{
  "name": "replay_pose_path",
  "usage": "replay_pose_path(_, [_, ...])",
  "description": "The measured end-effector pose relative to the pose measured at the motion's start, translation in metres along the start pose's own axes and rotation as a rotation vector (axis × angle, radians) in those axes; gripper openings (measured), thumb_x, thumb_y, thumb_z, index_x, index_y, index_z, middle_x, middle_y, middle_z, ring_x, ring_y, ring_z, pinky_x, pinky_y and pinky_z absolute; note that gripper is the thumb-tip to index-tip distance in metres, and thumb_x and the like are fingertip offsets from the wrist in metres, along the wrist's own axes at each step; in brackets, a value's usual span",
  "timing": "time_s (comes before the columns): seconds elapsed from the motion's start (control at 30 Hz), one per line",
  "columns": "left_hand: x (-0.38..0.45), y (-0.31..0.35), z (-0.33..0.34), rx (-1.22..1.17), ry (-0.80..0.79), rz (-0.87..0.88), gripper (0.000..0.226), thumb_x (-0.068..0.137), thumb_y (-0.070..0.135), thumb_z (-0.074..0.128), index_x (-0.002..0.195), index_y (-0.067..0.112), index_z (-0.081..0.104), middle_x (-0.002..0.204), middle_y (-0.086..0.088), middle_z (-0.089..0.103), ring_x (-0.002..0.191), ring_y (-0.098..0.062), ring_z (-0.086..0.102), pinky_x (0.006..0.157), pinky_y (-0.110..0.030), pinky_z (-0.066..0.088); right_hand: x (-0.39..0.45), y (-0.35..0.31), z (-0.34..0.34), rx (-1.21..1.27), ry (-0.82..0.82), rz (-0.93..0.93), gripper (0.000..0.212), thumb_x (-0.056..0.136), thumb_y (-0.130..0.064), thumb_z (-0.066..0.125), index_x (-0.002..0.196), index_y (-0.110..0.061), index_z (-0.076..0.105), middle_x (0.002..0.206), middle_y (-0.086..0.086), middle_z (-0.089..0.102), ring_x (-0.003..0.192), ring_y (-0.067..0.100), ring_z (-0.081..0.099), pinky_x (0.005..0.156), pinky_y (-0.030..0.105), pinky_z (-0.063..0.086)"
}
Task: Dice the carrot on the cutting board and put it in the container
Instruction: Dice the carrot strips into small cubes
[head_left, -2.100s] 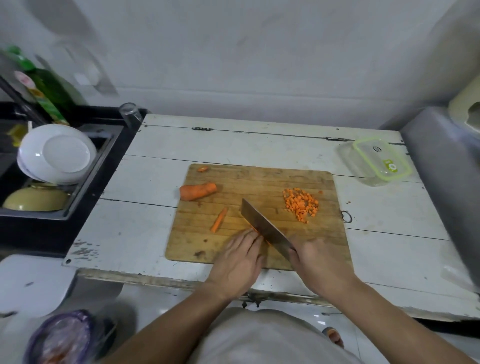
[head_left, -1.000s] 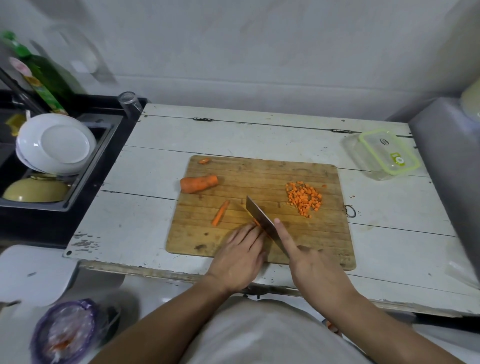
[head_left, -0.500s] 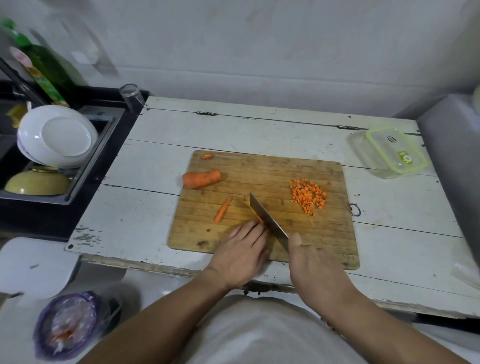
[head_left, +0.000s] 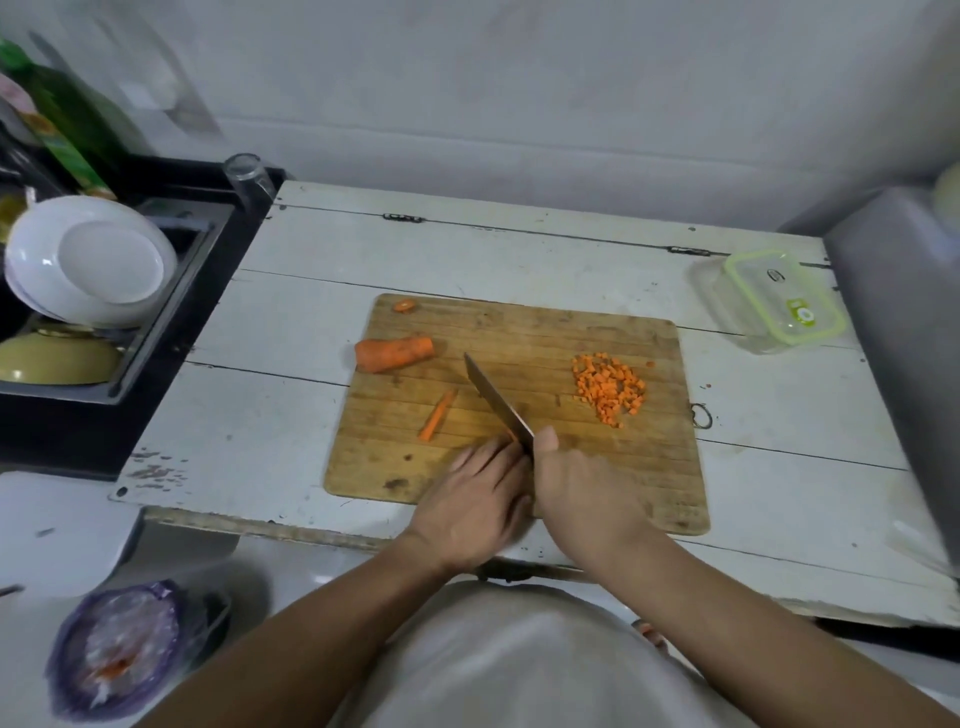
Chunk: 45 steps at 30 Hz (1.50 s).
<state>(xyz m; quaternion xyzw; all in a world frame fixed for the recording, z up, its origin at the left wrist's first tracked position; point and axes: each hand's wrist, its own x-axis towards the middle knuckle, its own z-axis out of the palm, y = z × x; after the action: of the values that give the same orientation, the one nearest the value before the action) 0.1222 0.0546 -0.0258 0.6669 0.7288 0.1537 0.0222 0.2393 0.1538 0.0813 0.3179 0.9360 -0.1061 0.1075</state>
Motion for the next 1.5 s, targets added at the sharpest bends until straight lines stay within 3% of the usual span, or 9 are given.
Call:
replay_pose_path(0.13, [-0.001, 0.002, -0.006, 0.007, -0.023, -0.014, 0.045, 0.102, 0.039, 0.044, 0.139, 0.015, 0.057, 0.141, -0.002, 0.056, 0.139, -0.021, 0.043, 0.113, -0.039, 0.038, -0.002, 0.016, 0.005, 0.242, -0.084, 0.080, 0.013, 0.099, -0.025, 0.049, 0.109, -0.024, 0.042, 0.089, 0.008, 0.067, 0.076, 0.032, 0.064, 0.062, 0.039, 0.050])
replay_pose_path(0.27, [0.001, -0.003, -0.012, -0.036, -0.049, -0.018, 0.041, 0.103, 0.037, 0.044, 0.134, 0.017, 0.061, 0.140, 0.003, 0.055, 0.134, -0.016, 0.045, 0.111, -0.036, 0.042, -0.001, 0.060, 0.001, 0.497, 0.054, 0.171, 0.009, 0.101, -0.024, 0.053, 0.103, -0.024, 0.062, 0.083, 0.000, 0.066, 0.076, 0.025, 0.064, 0.060, 0.034, 0.047])
replay_pose_path(0.4, [0.017, -0.012, -0.033, -0.162, -0.032, -0.097, 0.028, 0.102, 0.023, 0.054, 0.126, 0.012, 0.064, 0.136, 0.003, 0.053, 0.111, -0.017, 0.060, 0.094, -0.031, 0.049, -0.009, 0.095, -0.017, 0.891, 0.054, 0.343, 0.009, 0.104, -0.019, 0.048, 0.103, -0.012, 0.054, 0.085, 0.017, 0.063, 0.064, 0.036, 0.069, 0.051, 0.037, 0.052])
replay_pose_path(0.57, [0.064, -0.017, -0.053, -0.051, -0.221, 0.040, 0.051, 0.102, 0.026, 0.056, 0.151, 0.023, 0.042, 0.149, 0.007, 0.039, 0.137, -0.014, 0.032, 0.113, -0.034, 0.028, -0.023, 0.118, -0.037, 0.825, 0.114, 0.392, 0.012, 0.101, -0.020, 0.050, 0.091, -0.020, 0.055, 0.051, 0.006, 0.056, 0.040, 0.024, 0.054, 0.040, 0.028, 0.042])
replay_pose_path(0.77, [0.095, -0.019, -0.042, -0.189, -0.094, -0.435, 0.030, 0.097, 0.015, 0.051, 0.126, 0.013, 0.059, 0.124, -0.007, 0.057, 0.119, -0.028, 0.052, 0.103, -0.039, 0.043, -0.030, 0.116, -0.047, 0.889, 0.120, 0.451, 0.012, 0.093, -0.006, 0.051, 0.091, -0.013, 0.060, 0.055, 0.008, 0.058, 0.038, 0.017, 0.052, 0.039, 0.023, 0.040])
replay_pose_path(1.0, [0.196, -0.054, -0.042, 0.038, -0.232, -0.039, 0.059, 0.091, 0.000, 0.051, 0.148, 0.016, 0.050, 0.149, -0.009, 0.051, 0.137, -0.030, 0.046, 0.115, -0.041, 0.038, -0.029, 0.128, -0.043, 1.012, 0.246, 0.593, 0.016, 0.091, -0.003, 0.048, 0.092, -0.009, 0.062, 0.054, 0.013, 0.055, 0.043, 0.026, 0.053, 0.045, 0.032, 0.043])
replay_pose_path(1.17, [0.219, -0.061, -0.031, 0.264, -0.243, 0.104, 0.024, 0.095, 0.002, 0.052, 0.109, 0.018, 0.064, 0.108, -0.007, 0.064, 0.101, -0.028, 0.059, 0.081, -0.039, 0.048, -0.033, 0.132, -0.040, 1.040, 0.296, 0.634, 0.017, 0.089, -0.004, 0.048, 0.091, -0.011, 0.063, 0.057, 0.014, 0.059, 0.042, 0.026, 0.055, 0.046, 0.032, 0.044])
replay_pose_path(1.3, [0.202, -0.068, -0.039, 0.196, -0.256, 0.046, 0.015, 0.100, 0.012, 0.053, 0.110, 0.011, 0.065, 0.111, -0.013, 0.062, 0.107, -0.033, 0.058, 0.088, -0.042, 0.045, -0.038, 0.133, -0.035, 1.089, 0.306, 0.652, 0.021, 0.090, -0.003, 0.047, 0.094, -0.014, 0.064, 0.059, 0.013, 0.060, 0.044, 0.024, 0.056, 0.044, 0.030, 0.044])
replay_pose_path(1.5, [0.109, -0.052, -0.045, 0.112, -0.302, 0.387, 0.007, 0.098, 0.020, 0.057, 0.095, 0.023, 0.063, 0.096, 0.001, 0.060, 0.094, -0.025, 0.056, 0.079, -0.042, 0.051, -0.032, 0.126, -0.034, 1.138, 0.307, 0.636, 0.019, 0.090, -0.002, 0.047, 0.091, -0.012, 0.064, 0.055, 0.007, 0.054, 0.042, 0.025, 0.052, 0.040, 0.027, 0.038])
